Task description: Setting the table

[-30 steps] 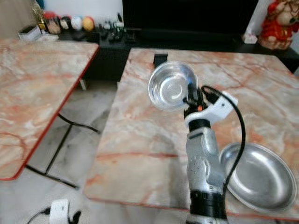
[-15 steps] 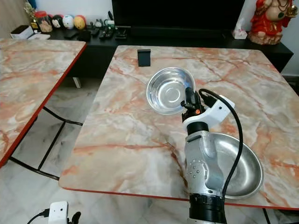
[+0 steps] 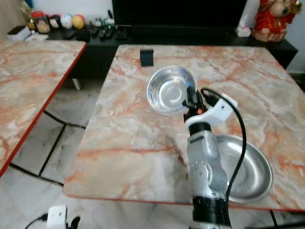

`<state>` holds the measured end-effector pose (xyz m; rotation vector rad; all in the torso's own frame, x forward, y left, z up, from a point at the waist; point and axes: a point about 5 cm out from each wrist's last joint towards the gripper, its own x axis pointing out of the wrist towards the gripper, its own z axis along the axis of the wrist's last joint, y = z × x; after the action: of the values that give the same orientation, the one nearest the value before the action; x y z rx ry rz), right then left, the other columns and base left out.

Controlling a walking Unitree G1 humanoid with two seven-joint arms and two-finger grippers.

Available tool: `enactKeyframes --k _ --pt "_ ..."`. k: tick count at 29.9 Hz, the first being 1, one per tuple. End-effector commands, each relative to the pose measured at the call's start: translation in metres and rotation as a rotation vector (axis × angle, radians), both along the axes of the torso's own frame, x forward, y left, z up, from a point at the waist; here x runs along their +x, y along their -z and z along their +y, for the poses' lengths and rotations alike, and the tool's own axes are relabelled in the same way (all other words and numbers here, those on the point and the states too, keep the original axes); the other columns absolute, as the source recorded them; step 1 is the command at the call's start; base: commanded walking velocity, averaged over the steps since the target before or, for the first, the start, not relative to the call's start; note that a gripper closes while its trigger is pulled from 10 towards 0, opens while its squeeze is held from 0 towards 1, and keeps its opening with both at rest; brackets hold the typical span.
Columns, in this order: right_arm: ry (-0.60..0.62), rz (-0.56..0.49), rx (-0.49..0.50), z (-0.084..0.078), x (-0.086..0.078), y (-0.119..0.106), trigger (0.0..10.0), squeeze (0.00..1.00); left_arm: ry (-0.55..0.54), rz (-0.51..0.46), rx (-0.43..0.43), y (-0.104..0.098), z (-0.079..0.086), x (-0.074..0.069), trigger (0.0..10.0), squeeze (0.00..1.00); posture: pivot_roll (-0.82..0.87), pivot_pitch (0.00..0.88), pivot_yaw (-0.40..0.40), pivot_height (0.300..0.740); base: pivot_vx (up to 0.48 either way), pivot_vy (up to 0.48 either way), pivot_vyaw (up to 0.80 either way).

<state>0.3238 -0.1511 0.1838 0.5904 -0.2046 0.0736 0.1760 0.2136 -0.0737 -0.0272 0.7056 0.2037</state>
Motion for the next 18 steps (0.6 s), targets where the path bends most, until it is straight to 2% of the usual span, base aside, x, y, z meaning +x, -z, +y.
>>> enactKeyframes --k 1,18 --pt "0.0 -0.016 0.001 0.0013 0.0021 -0.0051 10.0 0.0 -0.02 0.053 -0.006 0.0071 0.0019 -0.0144 10.0 0.0 -0.03 0.072 -0.009 0.74 0.0 0.0 0.0" --pt "-0.001 -0.014 -0.018 0.0009 0.0051 -0.0051 10.0 0.0 -0.022 0.078 -0.006 0.0084 0.006 -0.0169 10.0 0.0 -0.02 0.055 -0.008 0.74 0.0 0.0 0.0"
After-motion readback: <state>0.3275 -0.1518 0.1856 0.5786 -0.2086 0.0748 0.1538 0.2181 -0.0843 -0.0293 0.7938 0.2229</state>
